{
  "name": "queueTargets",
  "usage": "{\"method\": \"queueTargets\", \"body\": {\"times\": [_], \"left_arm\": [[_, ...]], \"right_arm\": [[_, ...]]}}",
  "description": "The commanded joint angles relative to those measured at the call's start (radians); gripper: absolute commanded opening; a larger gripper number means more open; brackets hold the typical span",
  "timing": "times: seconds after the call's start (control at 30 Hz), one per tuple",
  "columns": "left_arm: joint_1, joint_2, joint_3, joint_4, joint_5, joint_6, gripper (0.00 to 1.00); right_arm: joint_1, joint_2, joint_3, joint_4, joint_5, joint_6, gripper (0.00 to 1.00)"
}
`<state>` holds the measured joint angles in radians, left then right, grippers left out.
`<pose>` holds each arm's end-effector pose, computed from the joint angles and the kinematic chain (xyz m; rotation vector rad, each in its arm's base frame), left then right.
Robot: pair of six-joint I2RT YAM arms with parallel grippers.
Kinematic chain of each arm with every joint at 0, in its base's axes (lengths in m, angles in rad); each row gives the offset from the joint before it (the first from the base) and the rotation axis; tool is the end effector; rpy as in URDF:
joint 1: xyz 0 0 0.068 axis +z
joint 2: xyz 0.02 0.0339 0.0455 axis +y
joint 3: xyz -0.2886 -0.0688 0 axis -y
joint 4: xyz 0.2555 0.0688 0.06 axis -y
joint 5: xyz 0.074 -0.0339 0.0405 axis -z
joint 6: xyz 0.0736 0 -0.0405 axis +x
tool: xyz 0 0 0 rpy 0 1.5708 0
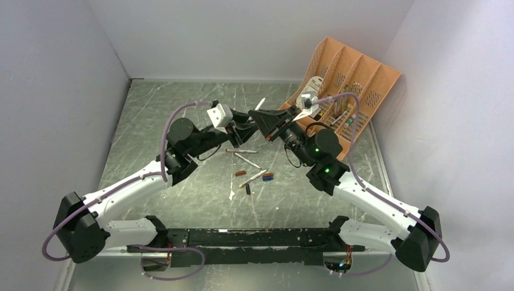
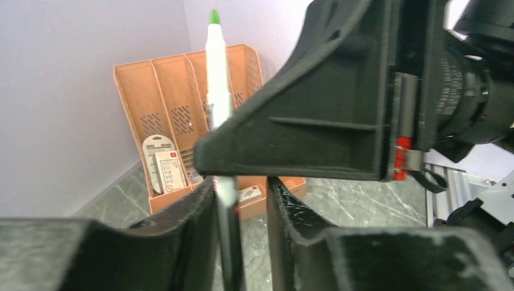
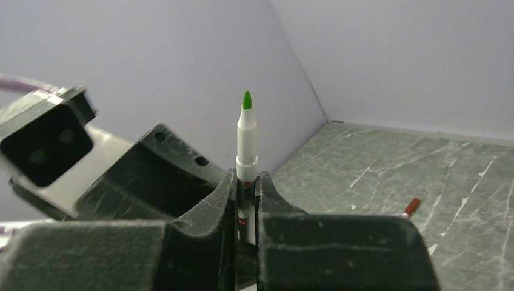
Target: Insert the pens into the pen caps
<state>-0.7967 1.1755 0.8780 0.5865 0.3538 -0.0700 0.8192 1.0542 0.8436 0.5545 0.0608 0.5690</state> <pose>0.1970 -0.2379 0.4031 0.7681 1.1261 -0.9613 0.1936 0.2006 0.4194 -0.1075 1.3096 1.1621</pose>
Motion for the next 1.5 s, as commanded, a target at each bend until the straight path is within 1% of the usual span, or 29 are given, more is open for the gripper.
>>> {"method": "queueTargets", "body": {"times": [0.0,0.07,0.13,0.23,0.27,0.3,0.33,0.37,0.43,0.53,0.6,0.63,0.67,0.7,0.73,0.77,0.8,0.97,1.0,1.03,1.1,1.13,1.17,1.2,1.23,1.27,1.3,1.37,1.47], "left_arm": [[0.027,0.027,0.033,-0.05,0.069,-0.062,0.33],[0.038,0.029,0.031,-0.041,0.073,-0.074,0.22],[0.045,0.031,0.039,-0.052,0.076,-0.077,0.08],[0.05,0.038,0.049,-0.082,0.072,-0.063,0.07],[0.052,0.037,0.044,-0.082,0.049,-0.063,0.07],[0.057,0.034,0.032,-0.082,0.01,-0.067,0.07],[0.069,0.03,0.017,-0.08,-0.042,-0.072,0.07],[0.09,0.028,0.001,-0.083,-0.09,-0.083,0.07],[0.182,0.038,-0.023,-0.115,-0.147,-0.139,0.07],[0.324,0.049,-0.086,-0.12,-0.163,-0.287,0.07],[0.354,0.019,-0.155,-0.04,-0.152,-0.336,0.07],[0.355,0.004,-0.179,-0.012,-0.148,-0.348,0.07],[0.355,-0.006,-0.194,0.002,-0.143,-0.362,0.07],[0.355,-0.013,-0.198,-0.002,-0.141,-0.37,0.07],[0.355,-0.015,-0.196,-0.023,-0.143,-0.373,0.07],[0.355,-0.017,-0.191,-0.052,-0.148,-0.372,0.07],[0.355,-0.018,-0.186,-0.091,-0.157,-0.371,0.07],[0.355,-0.033,-0.191,-0.125,-0.172,-0.374,0.07],[0.355,-0.032,-0.188,-0.13,-0.175,-0.38,0.07],[0.355,-0.026,-0.182,-0.142,-0.181,-0.387,0.07],[0.355,-0.009,-0.167,-0.164,-0.187,-0.399,0.07],[0.355,-0.001,-0.162,-0.174,-0.187,-0.406,0.07],[0.355,0.008,-0.159,-0.181,-0.188,-0.415,0.07],[0.355,0.012,-0.159,-0.186,-0.19,-0.422,0.07],[0.356,0.012,-0.158,-0.194,-0.199,-0.428,0.07],[0.356,0.011,-0.157,-0.213,-0.214,-0.435,0.07],[0.357,0.008,-0.156,-0.233,-0.234,-0.442,0.07],[0.359,-0.002,-0.151,-0.268,-0.268,-0.445,0.07],[0.363,-0.024,-0.155,-0.302,-0.3,-0.441,0.07]], "right_arm": [[0.002,-0.002,0.026,-0.075,-0.111,-0.091,0.0],[0.002,-0.008,0.03,-0.094,-0.115,-0.111,0.0],[0.002,-0.012,0.035,-0.116,-0.124,-0.135,0.0],[0.002,-0.005,0.06,-0.167,-0.13,-0.172,0.0],[0.001,-0.009,0.054,-0.17,-0.102,-0.173,0.12],[0.003,-0.021,0.034,-0.156,-0.057,-0.162,0.31],[0.0,-0.039,0.004,-0.137,0.006,-0.144,0.46],[-0.002,-0.058,-0.025,-0.133,0.08,-0.133,0.52],[-0.032,-0.063,-0.047,-0.195,0.192,-0.119,0.54],[-0.125,0.041,0.045,-0.485,0.22,-0.092,0.54],[-0.159,0.132,0.106,-0.645,0.218,-0.112,0.52],[-0.162,0.168,0.12,-0.695,0.22,-0.141,0.47],[-0.163,0.195,0.129,-0.746,0.221,-0.164,0.34],[-0.162,0.219,0.136,-0.81,0.219,-0.173,0.26],[-0.162,0.235,0.135,-0.845,0.209,-0.18,0.2],[-0.162,0.249,0.133,-0.882,0.205,-0.179,0.06],[-0.161,0.249,0.119,-0.903,0.195,-0.171,0.0],[-0.152,0.237,0.003,-0.889,0.065,-0.14,0.0],[-0.142,0.244,-0.014,-0.871,0.041,-0.128,0.07],[-0.126,0.258,-0.027,-0.85,0.025,-0.121,0.19],[-0.08,0.298,-0.031,-0.822,0.027,-0.122,0.4],[-0.056,0.321,-0.024,-0.814,0.035,-0.132,0.46],[-0.029,0.344,-0.012,-0.799,0.042,-0.145,0.47],[-0.007,0.368,0.002,-0.792,0.045,-0.15,0.45],[0.007,0.389,0.019,-0.788,0.038,-0.145,0.39],[0.021,0.417,0.033,-0.78,0.028,-0.135,0.29],[0.032,0.433,0.043,-0.765,0.015,-0.127,0.24],[0.038,0.453,0.05,-0.72,-0.015,-0.102,0.02],[0.038,0.498,0.065,-0.693,-0.033,-0.091,0.0]]}}
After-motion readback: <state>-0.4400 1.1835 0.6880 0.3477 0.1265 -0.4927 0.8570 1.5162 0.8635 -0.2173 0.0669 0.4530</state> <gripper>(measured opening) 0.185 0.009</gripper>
